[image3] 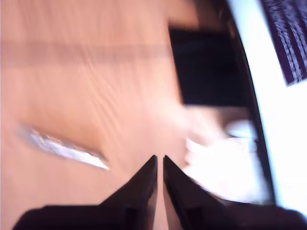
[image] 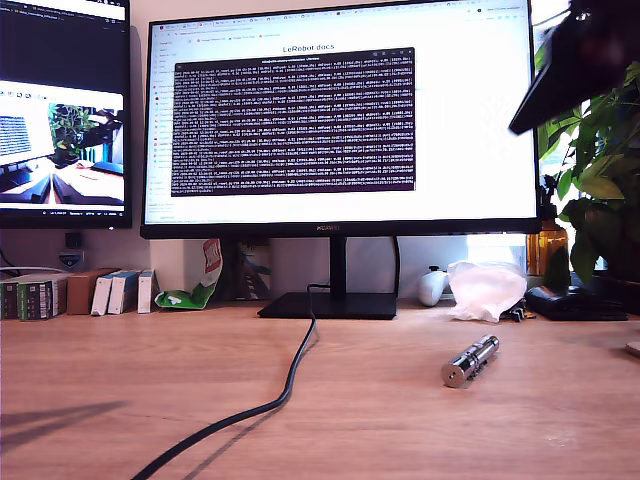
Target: Pick the metallic laser pointer with your right arm, pass it to your left arm, then place it down to the left side of the table
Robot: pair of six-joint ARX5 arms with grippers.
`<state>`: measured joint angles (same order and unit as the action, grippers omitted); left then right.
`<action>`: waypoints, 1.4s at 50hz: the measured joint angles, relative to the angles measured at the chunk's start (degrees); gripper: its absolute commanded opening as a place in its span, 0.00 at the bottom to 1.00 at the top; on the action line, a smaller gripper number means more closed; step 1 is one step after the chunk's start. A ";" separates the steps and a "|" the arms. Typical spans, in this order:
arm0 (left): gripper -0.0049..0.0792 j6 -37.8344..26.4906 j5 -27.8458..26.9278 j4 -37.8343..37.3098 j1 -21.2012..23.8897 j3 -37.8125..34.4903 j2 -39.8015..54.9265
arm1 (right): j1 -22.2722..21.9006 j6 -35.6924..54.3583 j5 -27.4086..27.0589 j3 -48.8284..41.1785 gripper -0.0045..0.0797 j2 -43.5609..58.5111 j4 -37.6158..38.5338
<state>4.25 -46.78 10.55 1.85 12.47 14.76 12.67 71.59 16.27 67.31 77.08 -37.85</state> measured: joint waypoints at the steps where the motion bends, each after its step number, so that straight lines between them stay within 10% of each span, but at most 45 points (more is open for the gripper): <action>1: 0.04 0.00 0.26 0.00 0.00 0.00 0.00 | 1.01 1.64 -1.09 0.15 0.04 0.42 -0.04; 29: 0.04 0.00 2.10 -0.02 0.00 0.00 0.00 | 10.58 25.88 -13.94 4.13 0.04 16.74 -12.35; 37: 0.04 0.00 2.12 -0.04 0.00 0.00 0.00 | 10.71 27.50 -13.92 4.13 0.07 19.08 -13.14; 46: 0.04 0.00 2.12 -0.02 0.00 0.00 0.00 | 10.71 28.70 -11.08 4.13 0.41 21.42 -13.00; 70: 0.04 0.00 2.14 -0.04 0.00 0.00 0.00 | 11.47 28.83 -7.87 4.15 0.41 25.59 -10.38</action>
<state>4.25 -44.64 10.50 1.85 12.47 14.76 24.14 100.42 8.40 71.46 102.67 -48.23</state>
